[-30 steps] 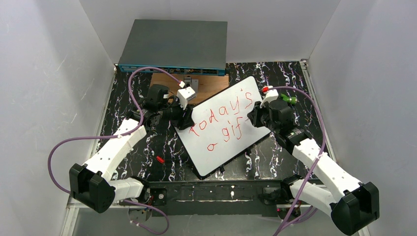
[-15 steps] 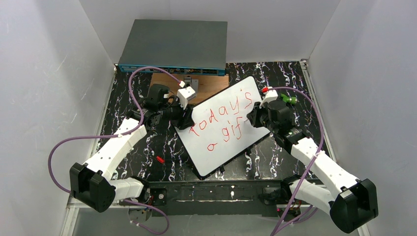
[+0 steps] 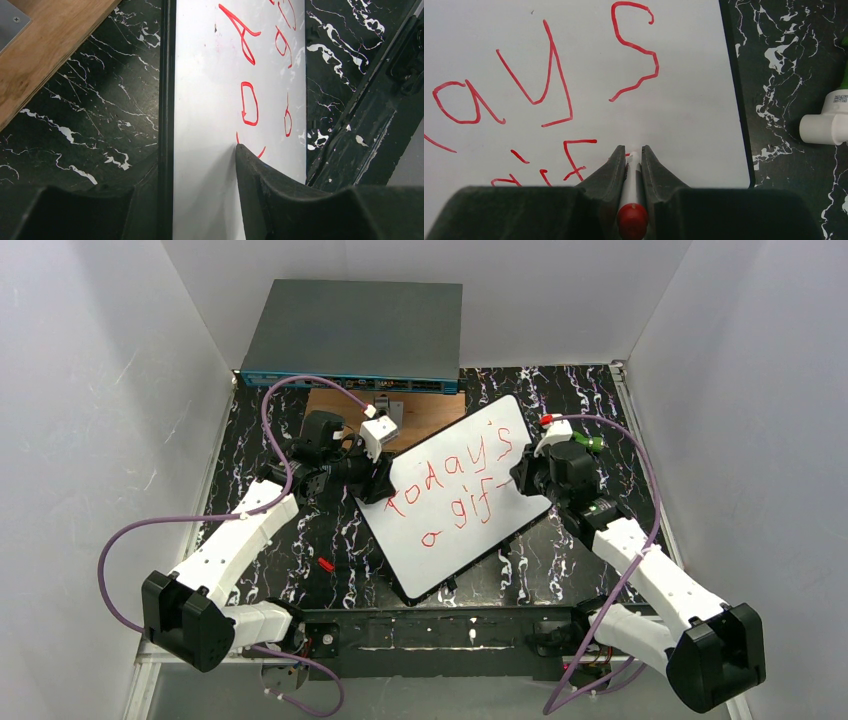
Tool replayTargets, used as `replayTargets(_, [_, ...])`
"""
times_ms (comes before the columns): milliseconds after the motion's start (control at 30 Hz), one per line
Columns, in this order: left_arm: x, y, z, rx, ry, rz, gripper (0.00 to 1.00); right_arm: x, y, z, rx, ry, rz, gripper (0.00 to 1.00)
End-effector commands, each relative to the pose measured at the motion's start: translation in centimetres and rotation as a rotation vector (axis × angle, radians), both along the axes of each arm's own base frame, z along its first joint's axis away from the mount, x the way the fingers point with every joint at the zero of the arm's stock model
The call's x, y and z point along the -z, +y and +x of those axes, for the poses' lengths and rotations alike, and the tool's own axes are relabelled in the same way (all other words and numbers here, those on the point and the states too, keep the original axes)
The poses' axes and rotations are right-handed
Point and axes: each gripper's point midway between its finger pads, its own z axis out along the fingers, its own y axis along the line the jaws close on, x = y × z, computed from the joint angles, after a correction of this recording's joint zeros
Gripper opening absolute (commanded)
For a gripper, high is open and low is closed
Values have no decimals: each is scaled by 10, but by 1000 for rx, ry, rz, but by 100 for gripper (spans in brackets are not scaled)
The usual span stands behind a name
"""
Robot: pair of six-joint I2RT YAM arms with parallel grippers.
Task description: Write a sentence on the whiteboard
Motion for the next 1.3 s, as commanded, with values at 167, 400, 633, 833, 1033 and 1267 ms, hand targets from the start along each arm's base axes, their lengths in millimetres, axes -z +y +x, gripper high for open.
replayTargets(167, [-2,-6,-10,104,-34,16,0,-17,-5,9,16,-65,-7,1])
replayTargets(400, [-1,-6,-9,101,-32,19,0,-37,-5,-5,-7,-83,31,1])
replayTargets(633, [-2,-8,-7,103,-34,11,0,-49,-6,-15,-15,-97,57,1])
replayTargets(833, [-2,-9,-6,104,-33,9,0,-52,-2,-6,-13,-101,67,1])
replayTargets(1033, [-4,-9,-6,103,-34,5,0,-58,5,6,-28,-109,61,1])
replayTargets(1267, [-4,-10,-7,107,-33,5,0,-60,10,11,-38,-114,65,1])
